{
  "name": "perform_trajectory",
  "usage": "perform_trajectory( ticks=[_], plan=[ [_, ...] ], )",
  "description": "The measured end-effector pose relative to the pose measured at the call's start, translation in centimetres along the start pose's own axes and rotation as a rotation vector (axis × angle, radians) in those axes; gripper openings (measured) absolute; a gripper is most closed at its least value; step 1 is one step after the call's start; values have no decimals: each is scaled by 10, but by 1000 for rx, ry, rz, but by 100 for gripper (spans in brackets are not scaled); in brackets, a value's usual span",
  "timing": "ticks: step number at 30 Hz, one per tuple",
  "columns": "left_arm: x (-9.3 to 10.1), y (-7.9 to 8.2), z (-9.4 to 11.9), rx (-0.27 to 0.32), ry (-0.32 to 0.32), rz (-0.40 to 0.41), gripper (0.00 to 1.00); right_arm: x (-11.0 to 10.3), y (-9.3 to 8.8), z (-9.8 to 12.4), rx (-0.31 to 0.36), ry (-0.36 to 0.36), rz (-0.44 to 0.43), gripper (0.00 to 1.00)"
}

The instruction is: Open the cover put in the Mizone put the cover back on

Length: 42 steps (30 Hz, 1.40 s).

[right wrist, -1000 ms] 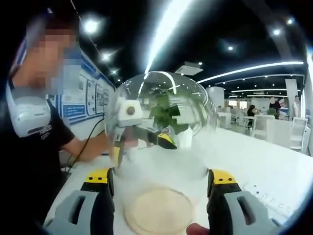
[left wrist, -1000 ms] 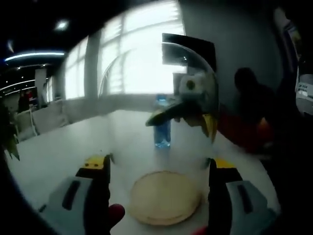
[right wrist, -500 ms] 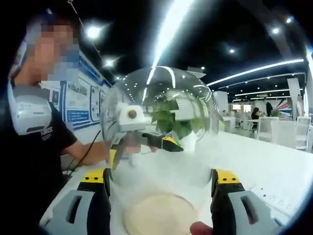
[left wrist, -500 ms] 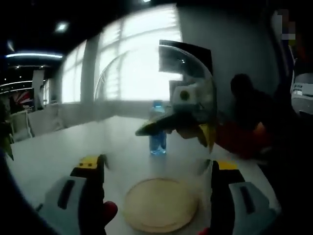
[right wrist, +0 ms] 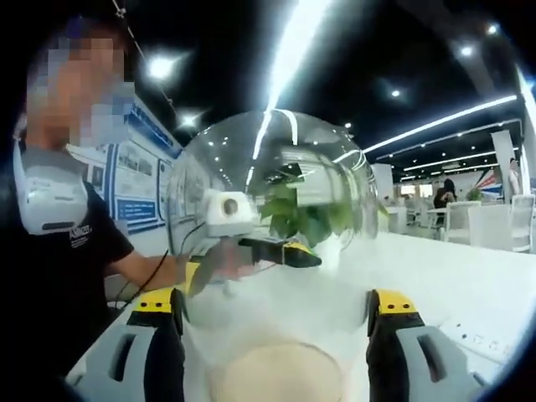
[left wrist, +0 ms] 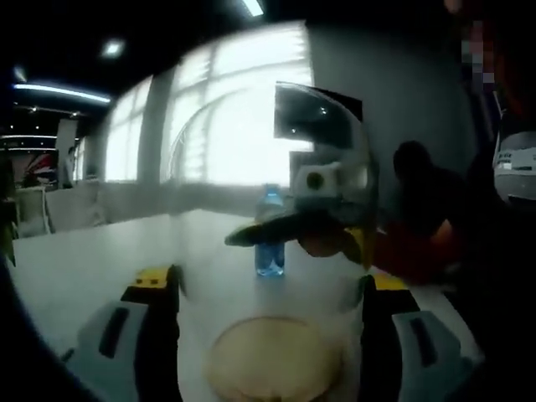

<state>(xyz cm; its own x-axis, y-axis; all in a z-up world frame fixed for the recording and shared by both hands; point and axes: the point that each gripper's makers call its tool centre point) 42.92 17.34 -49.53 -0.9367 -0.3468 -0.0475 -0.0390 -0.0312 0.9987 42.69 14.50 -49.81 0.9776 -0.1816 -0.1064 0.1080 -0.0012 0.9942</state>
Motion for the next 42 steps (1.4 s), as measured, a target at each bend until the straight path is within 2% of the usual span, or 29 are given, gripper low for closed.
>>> perform_trajectory(
  ticks=[6,10,14,18,29,36,42],
  plan=[
    [0,1,0,34,-12,3,79,0,0,-4,33,12,-7,88],
    [1,2,0,59,-25,1,78,0,1,-5,27,9,-5,89],
    [1,2,-1,44,-25,0,78,-1,1,-5,33,9,12,88],
    [1,1,0,55,-25,-15,76,-1,2,-5,58,15,16,88],
    [3,4,-1,51,-26,3,75,-2,3,-6,34,24,2,88],
    [3,4,-2,26,-24,8,75,-1,2,-5,8,23,-1,88],
    [7,13,-1,20,-21,0,74,-7,10,-3,7,30,-8,88]
  ],
)
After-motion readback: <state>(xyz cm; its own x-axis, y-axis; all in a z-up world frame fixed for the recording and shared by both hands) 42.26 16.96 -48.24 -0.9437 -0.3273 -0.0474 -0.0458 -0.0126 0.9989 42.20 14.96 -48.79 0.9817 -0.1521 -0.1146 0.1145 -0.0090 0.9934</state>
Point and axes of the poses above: the point that each gripper's makers call its tool centre point, and the gripper's own axes: z roughly backward along the fingers, x roughly to its right, y roughly out of its top, and after that the axes turned 4 degrees about -z, right-handed
